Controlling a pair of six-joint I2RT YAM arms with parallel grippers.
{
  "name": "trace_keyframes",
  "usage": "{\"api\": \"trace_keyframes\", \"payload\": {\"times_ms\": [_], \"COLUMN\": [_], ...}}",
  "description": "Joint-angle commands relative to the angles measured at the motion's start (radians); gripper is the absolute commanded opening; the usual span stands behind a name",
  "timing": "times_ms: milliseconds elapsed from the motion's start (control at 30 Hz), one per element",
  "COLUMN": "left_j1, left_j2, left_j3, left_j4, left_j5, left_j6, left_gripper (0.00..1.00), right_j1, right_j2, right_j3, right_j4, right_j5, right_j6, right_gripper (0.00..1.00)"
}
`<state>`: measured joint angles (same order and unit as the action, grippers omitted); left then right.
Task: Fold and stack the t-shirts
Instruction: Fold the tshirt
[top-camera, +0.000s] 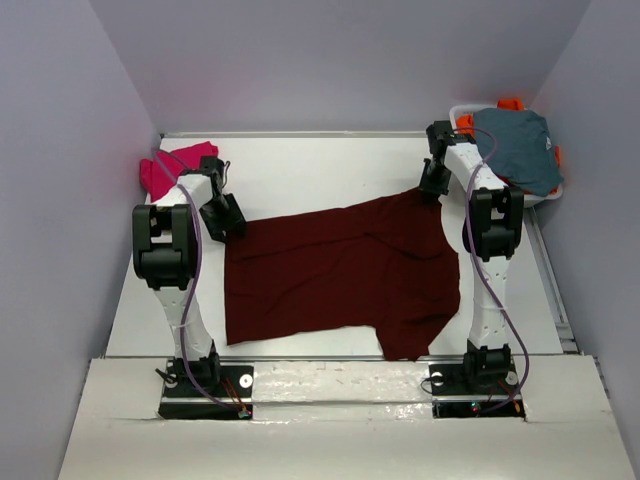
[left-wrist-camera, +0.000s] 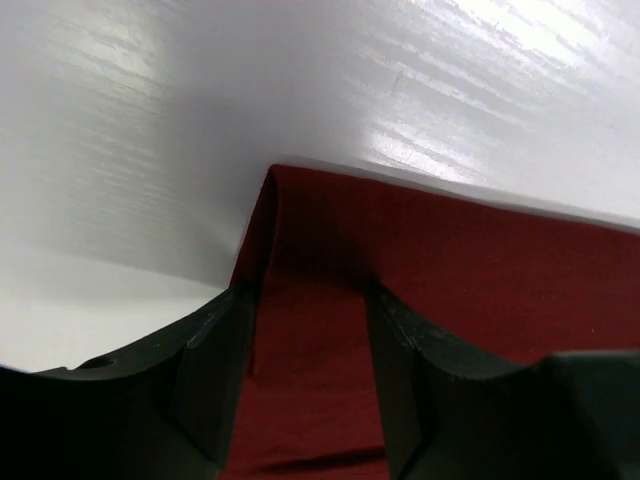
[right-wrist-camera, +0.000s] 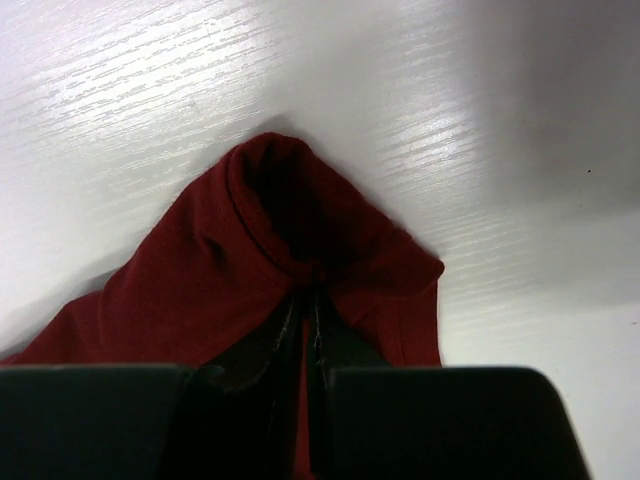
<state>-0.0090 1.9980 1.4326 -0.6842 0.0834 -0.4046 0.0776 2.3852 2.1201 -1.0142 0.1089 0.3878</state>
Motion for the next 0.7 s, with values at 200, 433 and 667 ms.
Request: {"api": "trace_keyframes", "payload": {"times_ms": [200, 433, 667], "left_j1": [0.017, 0.017, 0.017], "left_j2": [-0.053, -0.027, -0.008], "left_j3": [0.012, 0.046, 0.075], "left_j4": [0.038, 0.046, 0.054], "left_j5": [0.039, 0.044, 0.070], "left_j6": [0.007, 0.012, 0.012], "left_gripper": [0.60, 0.57, 0.29], "right_j1": [-0.007, -0.007, -0.007], "right_j2": [-0.038, -0.038, -0.035], "right_j3": [0.028, 0.031, 0.028], "right_j4": [-0.011, -0.014, -0.014], "right_j5": [0.021, 0.021, 0.025], "right_j6": [-0.012, -0.013, -0.015], "right_gripper": [0.08, 0.07, 0.07]}}
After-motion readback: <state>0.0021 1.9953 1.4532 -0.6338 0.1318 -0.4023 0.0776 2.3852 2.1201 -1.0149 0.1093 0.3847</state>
